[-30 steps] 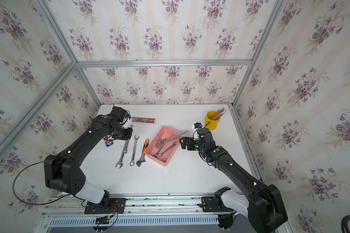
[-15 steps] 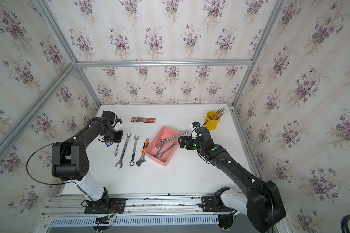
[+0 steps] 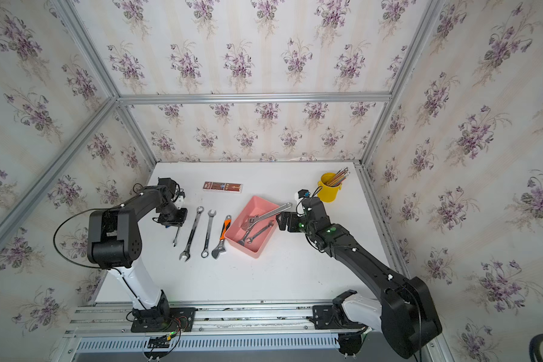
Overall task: Take out the wrench from the storage box
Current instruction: Place the wrench at the center of the board, then adjust the storage box at the center of the board.
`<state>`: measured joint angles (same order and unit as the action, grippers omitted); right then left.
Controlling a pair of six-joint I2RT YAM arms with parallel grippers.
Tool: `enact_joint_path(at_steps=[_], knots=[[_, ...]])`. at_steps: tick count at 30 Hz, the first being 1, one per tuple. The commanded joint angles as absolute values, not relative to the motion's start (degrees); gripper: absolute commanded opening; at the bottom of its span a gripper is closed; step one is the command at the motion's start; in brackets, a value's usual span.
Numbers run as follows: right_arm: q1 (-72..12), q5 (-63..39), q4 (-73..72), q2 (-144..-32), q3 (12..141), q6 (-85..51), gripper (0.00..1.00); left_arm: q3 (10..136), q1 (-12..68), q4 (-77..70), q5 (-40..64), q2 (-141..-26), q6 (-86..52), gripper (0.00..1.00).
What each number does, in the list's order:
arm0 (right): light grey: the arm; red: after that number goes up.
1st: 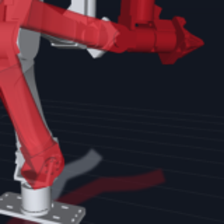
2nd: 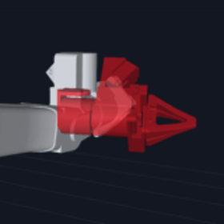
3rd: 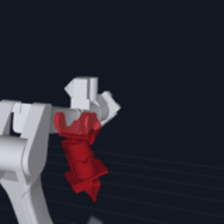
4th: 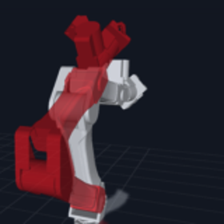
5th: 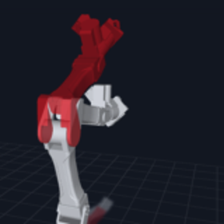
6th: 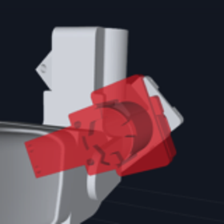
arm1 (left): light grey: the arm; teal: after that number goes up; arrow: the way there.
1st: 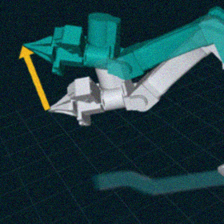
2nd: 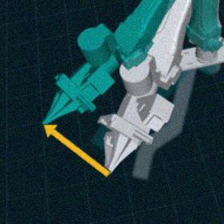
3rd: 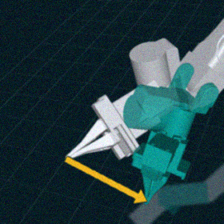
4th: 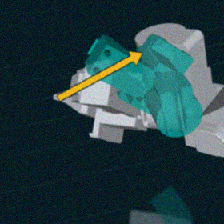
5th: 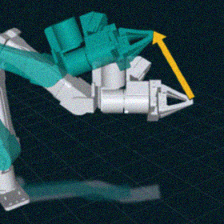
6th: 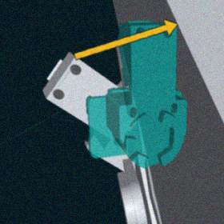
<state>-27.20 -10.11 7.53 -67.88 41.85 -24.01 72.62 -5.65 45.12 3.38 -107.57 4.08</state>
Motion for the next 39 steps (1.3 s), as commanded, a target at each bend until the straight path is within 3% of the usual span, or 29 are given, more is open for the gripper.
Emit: enact_joint_path(at_steps=[1,27,33,39], knots=[[-27.24,-10.19,6.44,-68.35,42.11,-24.25,0.98,71.92,-5.67,45.33,2.11,-108.14,4.55,0.05],[-27.26,-10.08,6.2,-68.82,42.38,-24.11,0.97,72.77,-5.73,44.87,7.12,-108.5,3.72,0.33],[-27.25,-10.2,6.7,-68.48,42.97,-24.13,0.97,73.11,-5.57,45.87,7.01,-104.88,3.73,0.37],[-28.26,-8.71,9.02,-68.16,44.78,-24.95,0.97,72.66,-4.93,46.23,13.08,-97.16,1.39,0.48]])
